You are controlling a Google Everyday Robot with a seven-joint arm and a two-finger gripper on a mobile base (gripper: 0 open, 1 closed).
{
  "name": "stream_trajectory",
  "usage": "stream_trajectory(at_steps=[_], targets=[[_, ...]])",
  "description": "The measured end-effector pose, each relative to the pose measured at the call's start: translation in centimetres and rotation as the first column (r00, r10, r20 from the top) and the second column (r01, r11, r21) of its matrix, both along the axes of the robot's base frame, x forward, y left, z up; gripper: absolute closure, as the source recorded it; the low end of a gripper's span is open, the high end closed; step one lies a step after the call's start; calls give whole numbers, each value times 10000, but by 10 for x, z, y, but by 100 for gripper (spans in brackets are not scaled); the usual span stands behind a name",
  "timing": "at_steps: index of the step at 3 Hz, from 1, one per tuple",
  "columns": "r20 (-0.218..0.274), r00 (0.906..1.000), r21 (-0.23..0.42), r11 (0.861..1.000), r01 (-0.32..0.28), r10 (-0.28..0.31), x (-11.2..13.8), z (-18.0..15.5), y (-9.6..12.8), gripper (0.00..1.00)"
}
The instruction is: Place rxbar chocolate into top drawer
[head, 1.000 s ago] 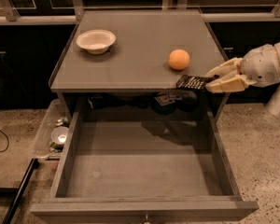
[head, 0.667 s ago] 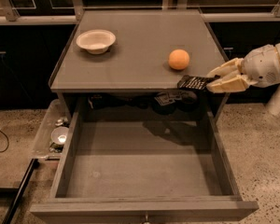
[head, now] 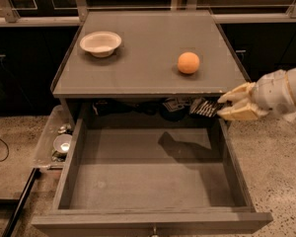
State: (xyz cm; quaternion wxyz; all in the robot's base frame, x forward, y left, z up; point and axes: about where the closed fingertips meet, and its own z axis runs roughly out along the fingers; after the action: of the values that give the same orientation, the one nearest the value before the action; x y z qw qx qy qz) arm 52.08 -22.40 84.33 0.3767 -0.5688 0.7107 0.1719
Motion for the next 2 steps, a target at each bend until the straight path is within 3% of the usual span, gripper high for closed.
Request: stream_trajectory(at_steps=[1,2], targets=[[-102,9998,-764,9969,169,-177,-25,-58,3,100],[-868,9962,-1094,9940,-90,-5,-41,-150,25,100]])
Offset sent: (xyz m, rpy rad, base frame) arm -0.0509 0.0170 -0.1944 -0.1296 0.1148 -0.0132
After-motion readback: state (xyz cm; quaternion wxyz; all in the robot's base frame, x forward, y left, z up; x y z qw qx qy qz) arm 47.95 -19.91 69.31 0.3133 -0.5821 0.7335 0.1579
